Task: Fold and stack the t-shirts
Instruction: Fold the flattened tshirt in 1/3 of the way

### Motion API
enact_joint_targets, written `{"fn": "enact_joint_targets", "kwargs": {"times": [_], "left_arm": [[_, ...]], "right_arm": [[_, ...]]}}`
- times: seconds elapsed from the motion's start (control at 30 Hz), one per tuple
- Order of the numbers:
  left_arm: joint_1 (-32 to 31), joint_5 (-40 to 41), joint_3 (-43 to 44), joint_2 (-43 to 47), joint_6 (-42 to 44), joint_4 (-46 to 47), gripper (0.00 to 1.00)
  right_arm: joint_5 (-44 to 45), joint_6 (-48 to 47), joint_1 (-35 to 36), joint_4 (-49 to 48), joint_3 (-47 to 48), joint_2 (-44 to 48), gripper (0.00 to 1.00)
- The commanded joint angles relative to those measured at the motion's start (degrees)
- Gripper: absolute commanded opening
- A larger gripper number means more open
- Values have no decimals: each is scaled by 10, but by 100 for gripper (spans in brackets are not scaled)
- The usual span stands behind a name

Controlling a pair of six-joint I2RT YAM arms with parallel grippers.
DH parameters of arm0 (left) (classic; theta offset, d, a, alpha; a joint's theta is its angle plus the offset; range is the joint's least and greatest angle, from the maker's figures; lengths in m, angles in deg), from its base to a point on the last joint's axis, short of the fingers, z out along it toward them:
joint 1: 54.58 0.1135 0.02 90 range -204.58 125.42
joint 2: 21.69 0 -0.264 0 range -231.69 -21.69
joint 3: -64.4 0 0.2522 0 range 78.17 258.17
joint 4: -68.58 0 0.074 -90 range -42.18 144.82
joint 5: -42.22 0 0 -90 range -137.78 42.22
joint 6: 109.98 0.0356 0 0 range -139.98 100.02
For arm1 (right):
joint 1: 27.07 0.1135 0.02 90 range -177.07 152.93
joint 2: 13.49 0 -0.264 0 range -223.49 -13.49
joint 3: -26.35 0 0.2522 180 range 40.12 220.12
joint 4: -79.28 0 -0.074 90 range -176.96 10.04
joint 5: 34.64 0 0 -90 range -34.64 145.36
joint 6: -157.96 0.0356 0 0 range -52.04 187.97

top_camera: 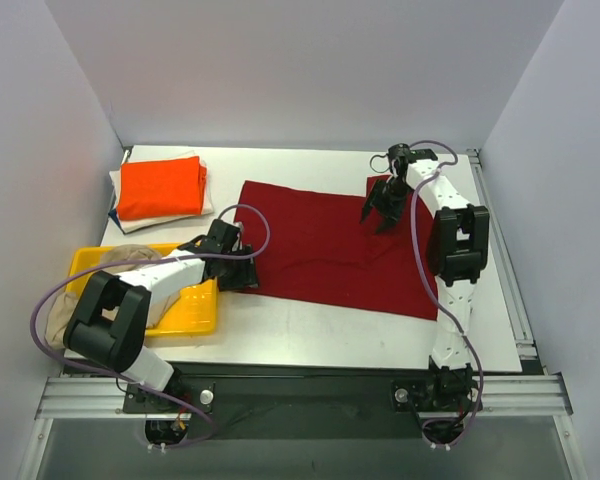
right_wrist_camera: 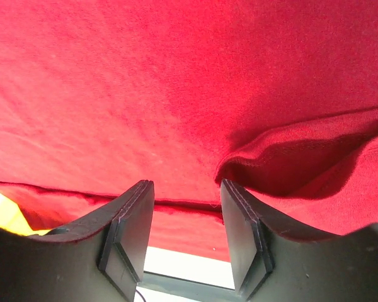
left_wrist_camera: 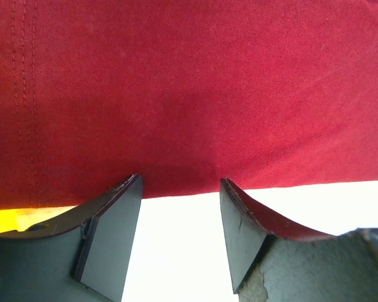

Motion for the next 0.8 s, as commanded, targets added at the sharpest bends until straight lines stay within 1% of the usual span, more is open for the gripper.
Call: {"fn": "enact_joint_targets", "kwargs": {"times": [0.0, 0.2, 0.3, 0.37, 0.5, 0.67, 0.77], "left_arm": [[2, 8, -9, 14, -3, -7, 63], [2, 15, 8, 32, -8, -12, 63], [1, 16, 31, 51, -8, -19, 63], [1, 15, 47, 55, -8, -27, 63], [-1, 5, 82, 58, -8, -31, 63], [-3, -9, 112, 37, -4, -1, 63], [-3, -18, 114, 9, -3, 29, 63]], "right_arm": [[3, -6, 5, 23, 22, 51, 47], [1, -11, 3, 14, 12, 107, 48], [-1, -10, 5, 7, -36, 146, 48], [4, -11, 6, 2, -86, 168, 48], [35, -19, 6, -9, -176, 226, 48], [58, -26, 0, -37, -299, 278, 48], [60, -26, -7, -57, -340, 288, 48]]}}
